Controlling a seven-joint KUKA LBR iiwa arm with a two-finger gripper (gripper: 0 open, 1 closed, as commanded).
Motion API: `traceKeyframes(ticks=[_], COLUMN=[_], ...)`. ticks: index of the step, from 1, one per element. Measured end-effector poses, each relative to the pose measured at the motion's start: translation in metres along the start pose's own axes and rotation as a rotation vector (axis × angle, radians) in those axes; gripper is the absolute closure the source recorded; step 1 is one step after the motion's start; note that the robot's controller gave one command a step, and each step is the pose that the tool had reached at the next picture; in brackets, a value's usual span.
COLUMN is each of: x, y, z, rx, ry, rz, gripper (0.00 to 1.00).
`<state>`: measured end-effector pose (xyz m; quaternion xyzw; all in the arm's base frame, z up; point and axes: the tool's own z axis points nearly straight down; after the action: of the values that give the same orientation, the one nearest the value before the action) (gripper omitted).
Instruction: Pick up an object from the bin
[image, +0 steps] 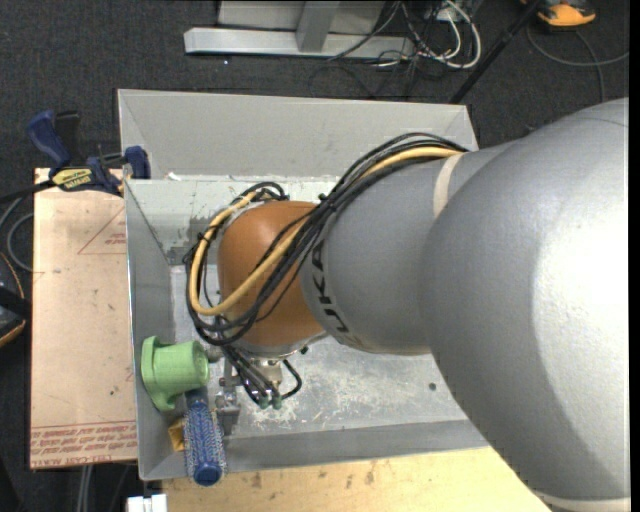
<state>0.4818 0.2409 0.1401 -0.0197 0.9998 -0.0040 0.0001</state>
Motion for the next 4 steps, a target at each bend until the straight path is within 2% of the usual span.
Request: traceKeyframes(ticks=[1, 2, 3, 4], x=[0.0, -0.055, -0.052, -0.006], y=[-0.003, 0.005, -0.011, -0.054], z=[0.001, -0.044, 0.008, -0.076], rx=[0.003, -0.011, -0.005, -0.01], ry=[0.002, -0.004, 0.006, -0.002], rz=[0.006, 0.344, 0.433, 0.518], gripper=[1.0, 1.0, 1.0, 1.0])
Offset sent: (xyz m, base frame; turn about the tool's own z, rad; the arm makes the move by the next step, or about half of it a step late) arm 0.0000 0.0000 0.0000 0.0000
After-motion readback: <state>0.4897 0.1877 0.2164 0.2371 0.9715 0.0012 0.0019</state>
